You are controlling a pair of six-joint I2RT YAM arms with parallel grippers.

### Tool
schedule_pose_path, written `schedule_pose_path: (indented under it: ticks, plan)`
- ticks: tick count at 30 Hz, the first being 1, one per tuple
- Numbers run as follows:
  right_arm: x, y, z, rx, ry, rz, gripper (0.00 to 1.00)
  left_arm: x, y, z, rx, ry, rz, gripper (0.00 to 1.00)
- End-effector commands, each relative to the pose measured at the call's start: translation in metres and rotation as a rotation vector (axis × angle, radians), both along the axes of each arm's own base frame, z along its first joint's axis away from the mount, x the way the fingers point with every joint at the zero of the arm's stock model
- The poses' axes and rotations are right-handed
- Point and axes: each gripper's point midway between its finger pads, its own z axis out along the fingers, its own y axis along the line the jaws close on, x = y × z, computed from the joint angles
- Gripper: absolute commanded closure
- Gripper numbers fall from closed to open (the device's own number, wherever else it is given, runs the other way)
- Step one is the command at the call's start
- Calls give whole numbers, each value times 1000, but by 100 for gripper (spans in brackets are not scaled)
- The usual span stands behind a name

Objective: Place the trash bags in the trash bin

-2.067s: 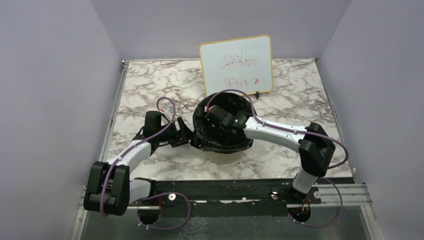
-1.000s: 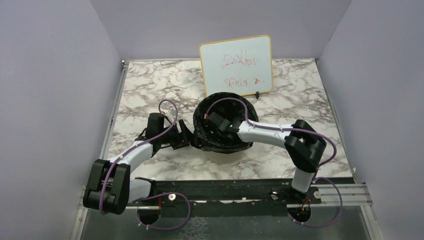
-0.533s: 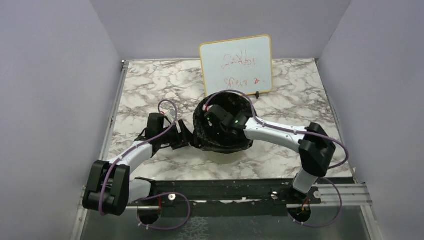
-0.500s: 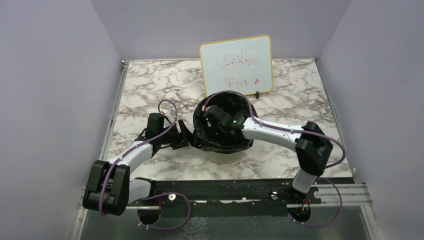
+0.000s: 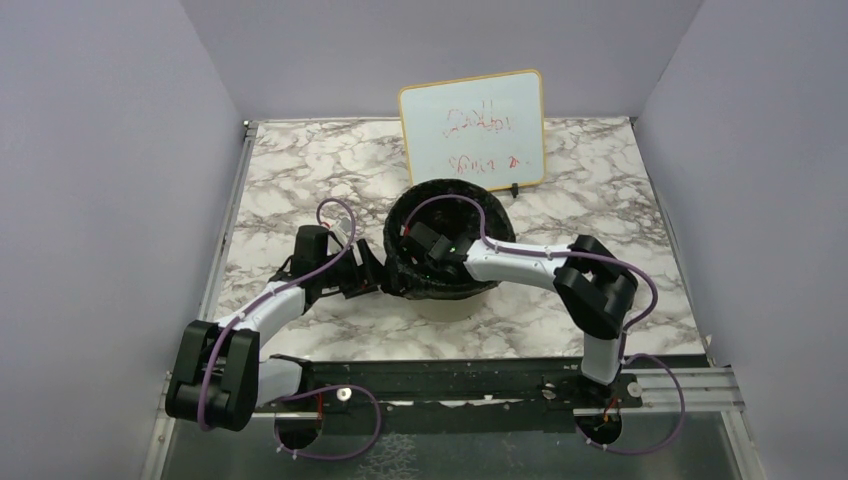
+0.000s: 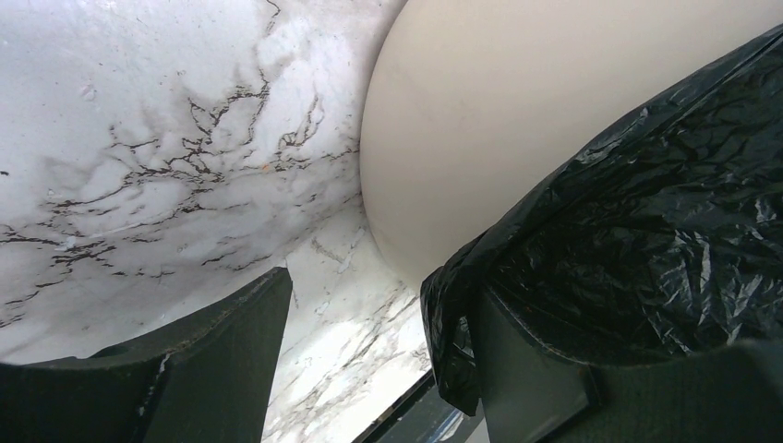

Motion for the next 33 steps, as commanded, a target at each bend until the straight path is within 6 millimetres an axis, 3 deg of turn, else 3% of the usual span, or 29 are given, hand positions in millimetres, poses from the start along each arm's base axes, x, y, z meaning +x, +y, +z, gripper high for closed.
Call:
schedule_pose_path:
  ticks: [1, 6, 10, 16, 23, 27, 33]
  plan:
    - [2, -8, 2, -44, -22, -17, 50, 6, -3, 9, 2, -38, -15, 30]
    - [16, -6, 65, 30, -138, -35, 50, 7, -2, 9, 6, -40, -12, 30]
    - [23, -13, 100, 63, -211, -72, 49, 9, -3, 10, 6, -43, -12, 30]
    - [22, -14, 135, 140, -262, -59, 49, 10, -2, 10, 8, -46, -13, 30]
    - [33, -16, 154, 144, -318, -100, 48, 10, -3, 11, 5, -48, -16, 29]
    - [35, 0, 182, 220, -317, -48, 47, 10, -3, 17, 0, -69, -14, 27]
    - [54, -19, 236, 236, -458, -155, 47, 10, 7, 19, 58, -70, 30, 24]
